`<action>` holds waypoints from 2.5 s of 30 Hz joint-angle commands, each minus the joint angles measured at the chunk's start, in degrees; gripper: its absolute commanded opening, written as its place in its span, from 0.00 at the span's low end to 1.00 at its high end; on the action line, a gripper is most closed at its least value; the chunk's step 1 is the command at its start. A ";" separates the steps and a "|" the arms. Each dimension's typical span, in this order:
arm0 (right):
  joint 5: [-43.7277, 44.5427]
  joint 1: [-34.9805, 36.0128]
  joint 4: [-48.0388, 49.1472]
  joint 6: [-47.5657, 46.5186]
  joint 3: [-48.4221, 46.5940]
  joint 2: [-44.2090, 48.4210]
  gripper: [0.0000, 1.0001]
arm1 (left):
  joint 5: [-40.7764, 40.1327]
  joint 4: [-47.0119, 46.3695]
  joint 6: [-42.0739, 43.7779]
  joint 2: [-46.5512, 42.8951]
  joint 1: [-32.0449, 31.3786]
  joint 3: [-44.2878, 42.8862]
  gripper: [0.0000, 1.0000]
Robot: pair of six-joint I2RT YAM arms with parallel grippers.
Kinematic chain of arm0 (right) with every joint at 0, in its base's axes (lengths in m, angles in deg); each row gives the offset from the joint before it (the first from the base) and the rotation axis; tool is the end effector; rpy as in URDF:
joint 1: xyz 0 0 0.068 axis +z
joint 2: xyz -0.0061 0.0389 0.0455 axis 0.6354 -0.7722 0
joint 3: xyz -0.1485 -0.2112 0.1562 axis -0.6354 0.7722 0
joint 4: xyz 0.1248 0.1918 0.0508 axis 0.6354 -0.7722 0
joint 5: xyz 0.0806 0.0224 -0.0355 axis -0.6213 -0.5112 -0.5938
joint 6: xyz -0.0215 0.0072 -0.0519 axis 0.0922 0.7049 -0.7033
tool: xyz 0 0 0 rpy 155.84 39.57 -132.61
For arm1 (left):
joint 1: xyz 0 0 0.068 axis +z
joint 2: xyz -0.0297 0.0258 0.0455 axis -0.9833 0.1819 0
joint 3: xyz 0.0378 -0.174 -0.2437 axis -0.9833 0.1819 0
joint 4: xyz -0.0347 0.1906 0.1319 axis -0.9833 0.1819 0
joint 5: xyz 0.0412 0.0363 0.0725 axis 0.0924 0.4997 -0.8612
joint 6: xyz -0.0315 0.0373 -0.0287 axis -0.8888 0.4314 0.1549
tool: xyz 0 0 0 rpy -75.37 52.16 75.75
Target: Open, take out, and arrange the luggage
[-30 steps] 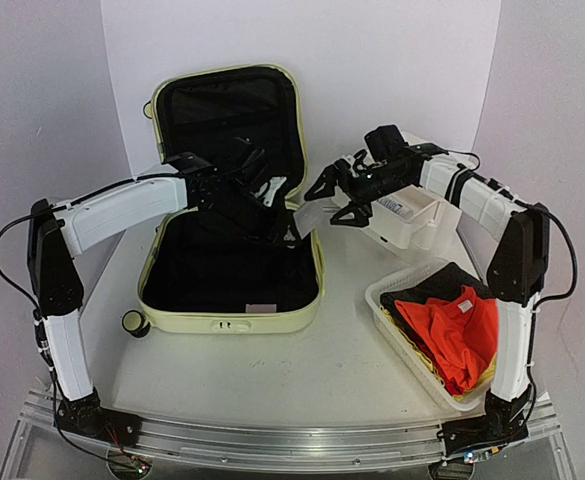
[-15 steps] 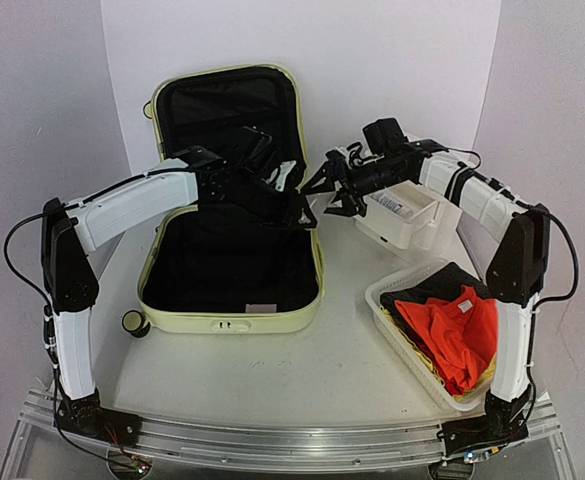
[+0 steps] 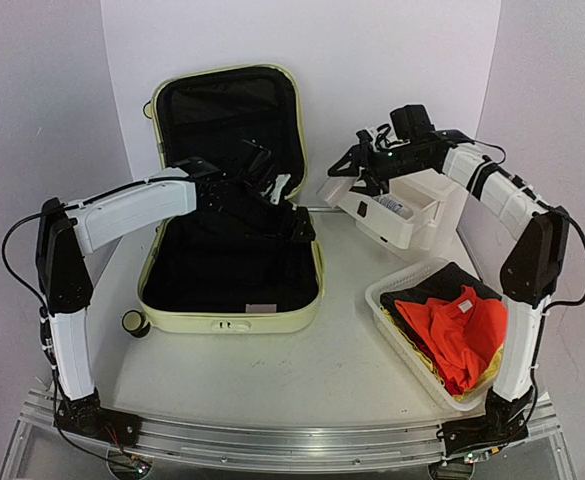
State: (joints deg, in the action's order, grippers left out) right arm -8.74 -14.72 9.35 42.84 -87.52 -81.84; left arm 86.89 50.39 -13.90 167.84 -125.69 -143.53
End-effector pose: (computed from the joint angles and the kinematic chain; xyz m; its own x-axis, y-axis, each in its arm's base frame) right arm 0.3838 0.2036 0.3885 -0.9073 0.0915 -0.4104 -0.2895 0.5719 0.7675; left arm 0.2900 -0.3166 0.3537 -0.7506 0.2701 -0.6030 0.5896 0.6858 -0.4267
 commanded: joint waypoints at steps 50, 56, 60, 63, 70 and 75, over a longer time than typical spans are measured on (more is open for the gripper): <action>27.91 1.02 -2.67 -37.53 -2.99 5.51 0.50 | -2.73 0.84 -7.88 -11.95 8.56 12.28 0.97; 24.27 3.75 -3.18 -36.29 -2.59 2.09 0.49 | -2.16 0.84 -8.04 -11.83 8.56 12.42 0.96; 22.70 4.00 -2.56 -36.27 -3.08 1.30 0.49 | -2.33 0.86 -7.95 -12.39 8.63 12.83 0.96; 16.62 5.09 -2.49 -34.59 -5.11 -1.07 0.49 | -2.56 0.80 -8.51 -12.57 8.71 13.34 0.96; 8.32 13.28 -3.14 -32.97 -8.46 -7.14 0.61 | -8.35 0.88 -12.85 -14.82 9.57 15.69 0.95; 21.03 14.04 -7.02 -34.62 -7.31 -7.38 0.98 | -11.91 0.90 -15.29 -17.66 10.53 19.85 0.95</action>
State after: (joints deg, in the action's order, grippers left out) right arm 3.76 -0.81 4.19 8.63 -93.59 -90.34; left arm 79.06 51.66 -26.67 154.81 -116.03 -125.34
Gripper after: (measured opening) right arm 0.962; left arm 0.950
